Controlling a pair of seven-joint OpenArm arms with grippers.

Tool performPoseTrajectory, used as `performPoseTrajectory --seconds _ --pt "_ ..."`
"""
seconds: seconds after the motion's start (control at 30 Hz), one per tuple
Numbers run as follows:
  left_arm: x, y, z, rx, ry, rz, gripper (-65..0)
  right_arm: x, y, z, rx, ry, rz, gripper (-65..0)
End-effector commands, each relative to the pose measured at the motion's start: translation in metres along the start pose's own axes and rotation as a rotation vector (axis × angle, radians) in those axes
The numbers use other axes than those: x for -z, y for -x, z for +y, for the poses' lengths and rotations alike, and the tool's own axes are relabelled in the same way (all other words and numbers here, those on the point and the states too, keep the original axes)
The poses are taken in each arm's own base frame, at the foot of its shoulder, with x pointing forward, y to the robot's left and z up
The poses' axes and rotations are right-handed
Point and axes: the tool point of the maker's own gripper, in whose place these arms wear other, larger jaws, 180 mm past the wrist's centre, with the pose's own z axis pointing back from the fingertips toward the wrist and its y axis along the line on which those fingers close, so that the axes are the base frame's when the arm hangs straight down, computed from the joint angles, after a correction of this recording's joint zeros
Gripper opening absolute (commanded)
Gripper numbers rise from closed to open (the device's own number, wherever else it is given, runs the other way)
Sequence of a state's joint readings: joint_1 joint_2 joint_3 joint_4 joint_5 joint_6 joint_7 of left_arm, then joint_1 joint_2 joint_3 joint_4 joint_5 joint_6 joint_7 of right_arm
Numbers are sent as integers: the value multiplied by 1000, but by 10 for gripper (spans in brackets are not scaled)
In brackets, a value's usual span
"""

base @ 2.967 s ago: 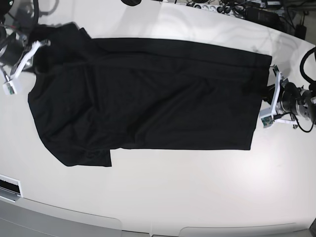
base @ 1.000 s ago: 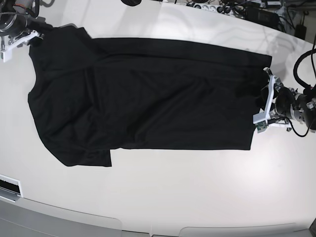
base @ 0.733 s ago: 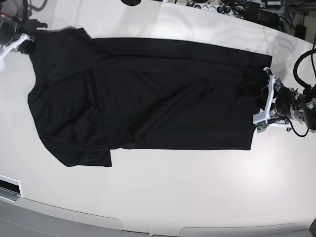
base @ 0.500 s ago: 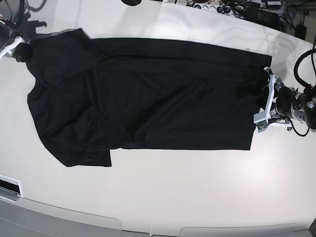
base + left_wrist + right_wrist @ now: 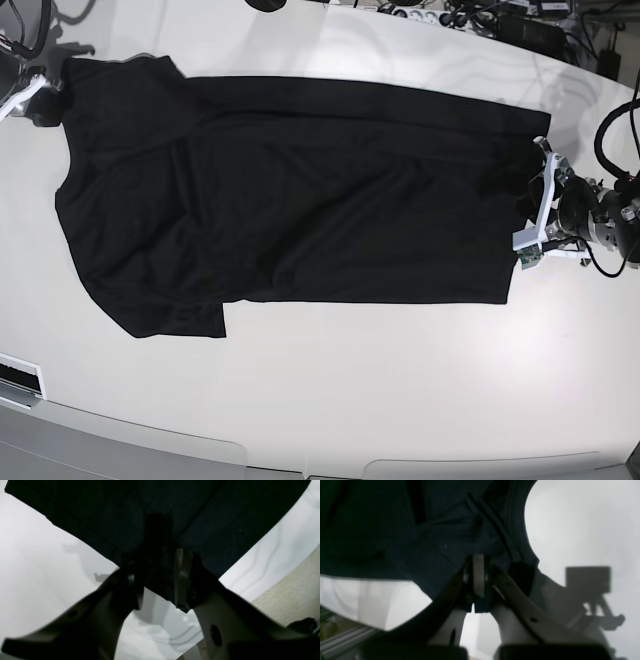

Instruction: Layout the t-shirt on the table in an organized manner, then fold the t-shirt properly

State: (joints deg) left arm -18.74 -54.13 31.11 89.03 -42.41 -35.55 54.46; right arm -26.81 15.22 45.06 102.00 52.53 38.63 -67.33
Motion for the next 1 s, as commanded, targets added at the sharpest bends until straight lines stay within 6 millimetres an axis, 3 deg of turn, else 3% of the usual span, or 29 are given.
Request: performPoseTrajectory --seconds 0.0,0.2,0.23,0.33,0.4,0.73,0.97 --pt "-11 -3 11 2 -33 -10 -438 -6 -13 1 -27 -6 -41 -650" --pt "-11 -3 11 2 -33 -11 -438 -5 -1 1 -20 -7 10 -650" --pt "-11 -3 11 2 -32 -11 -438 -6 3 1 -11 -5 20 -612" --pt "-11 -3 11 2 -33 -11 -438 -9 15 1 8 -1 35 -410" --pt "-11 -3 11 2 -32 -11 -438 -9 21 2 45 3 31 -341" --pt "-11 -3 11 2 -32 -11 -438 14 47 0 292 -4 -26 -339" --pt "-11 -4 10 -1 -28 -16 -438 29 36 0 321 -35 -60 -339"
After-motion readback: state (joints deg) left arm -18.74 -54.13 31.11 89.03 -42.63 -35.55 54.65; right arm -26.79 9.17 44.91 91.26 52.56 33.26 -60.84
